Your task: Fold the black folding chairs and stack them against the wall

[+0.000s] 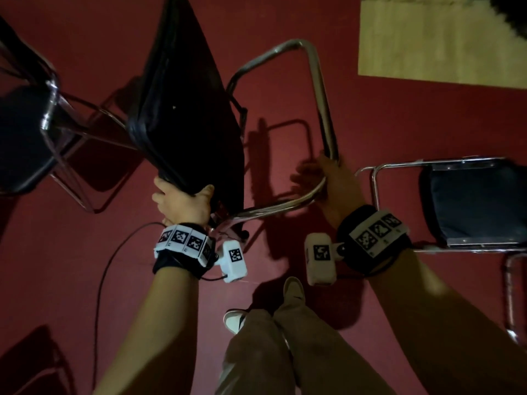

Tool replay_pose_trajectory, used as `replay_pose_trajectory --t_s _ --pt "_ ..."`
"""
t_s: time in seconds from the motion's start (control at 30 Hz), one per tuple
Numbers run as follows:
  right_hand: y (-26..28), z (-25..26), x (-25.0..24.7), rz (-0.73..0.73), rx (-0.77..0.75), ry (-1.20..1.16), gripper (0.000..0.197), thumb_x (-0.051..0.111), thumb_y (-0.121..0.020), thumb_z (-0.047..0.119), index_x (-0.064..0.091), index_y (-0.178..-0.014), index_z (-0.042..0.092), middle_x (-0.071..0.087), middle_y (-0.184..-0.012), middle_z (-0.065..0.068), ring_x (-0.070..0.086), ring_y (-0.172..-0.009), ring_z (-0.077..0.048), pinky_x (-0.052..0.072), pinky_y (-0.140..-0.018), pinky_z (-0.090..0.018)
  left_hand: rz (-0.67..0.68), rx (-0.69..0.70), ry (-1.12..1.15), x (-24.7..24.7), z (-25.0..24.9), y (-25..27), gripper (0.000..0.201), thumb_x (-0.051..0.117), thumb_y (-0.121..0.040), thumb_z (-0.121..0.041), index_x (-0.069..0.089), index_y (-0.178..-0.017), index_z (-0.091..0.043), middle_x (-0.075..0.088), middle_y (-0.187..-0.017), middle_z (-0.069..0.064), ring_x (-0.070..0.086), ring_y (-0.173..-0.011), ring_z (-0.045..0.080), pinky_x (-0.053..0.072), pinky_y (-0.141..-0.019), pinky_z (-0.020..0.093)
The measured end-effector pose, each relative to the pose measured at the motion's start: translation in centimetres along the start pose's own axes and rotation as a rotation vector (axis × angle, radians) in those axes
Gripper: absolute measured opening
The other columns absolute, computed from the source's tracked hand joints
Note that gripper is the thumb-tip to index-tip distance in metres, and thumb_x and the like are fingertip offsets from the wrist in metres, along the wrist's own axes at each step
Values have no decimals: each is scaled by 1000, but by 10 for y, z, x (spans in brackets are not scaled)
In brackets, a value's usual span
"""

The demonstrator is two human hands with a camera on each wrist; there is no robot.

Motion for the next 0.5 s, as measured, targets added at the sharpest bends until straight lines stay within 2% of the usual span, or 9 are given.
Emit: replay_pose_trajectory --t_s 0.07,0.17,0.23,0.3,0.37,0.43,0.5 --pt "8 1 20 83 -12 35 20 53 -101 21 43 -117 14 69 -91 -13 67 -85 -33 56 -74 -50 -5 5 -35 -3 0 8 109 82 -78 -39 12 -157 -11 32 -147 20 37 -136 40 29 -112 63" --pt "22 9 42 150 -17 87 22 51 -102 20 41 -120 15 70 -95 -9 67 -85 -25 57 -59 -36 -2 9 -30 -7 1 13 109 81 -79 -38 11 -157 -10 31 -147 20 35 -137 40 27 -113 64" --pt "31 8 49 181 -35 175 26 51 -102 22 40 -124 14 71 -102 -10 67 -86 -22 53 -55 -30 4 -7 -29 -10 6 13 109 81 -79 -37 11 -158 -10 30 -147 20 34 -137 40 25 -113 64" --pt "36 4 63 238 -66 228 29 50 -102 23 38 -126 12 69 -111 -17 67 -90 -25 52 -58 -30 3 5 -53 -13 8 14 109 82 -79 -37 12 -157 -9 32 -145 20 35 -136 40 26 -112 63" --pt "40 1 81 298 -77 252 31 51 -102 29 38 -124 12 68 -115 -19 68 -94 -30 53 -56 -28 -1 25 -99 -15 7 15 110 83 -77 -37 13 -157 -8 34 -143 19 38 -133 40 29 -110 62" --pt "37 0 92 313 -63 278 30 49 -102 35 41 -121 12 70 -110 -14 69 -92 -30 53 -54 -28 4 30 -126 -15 6 16 111 84 -75 -37 14 -157 -9 35 -142 18 39 -132 39 30 -109 62" --pt "32 5 92 277 -52 252 18 48 -103 34 47 -106 16 70 -102 -13 67 -83 -27 53 -54 -29 22 35 -131 -16 4 18 112 84 -75 -38 13 -157 -10 35 -142 18 39 -133 38 30 -109 63"
Point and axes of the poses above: each hand's wrist, its own y-axis away from the middle knuckle, its own x-axis out of the palm, z = x × y, the point moved 9 cm from there along -y, towards the middle knuckle
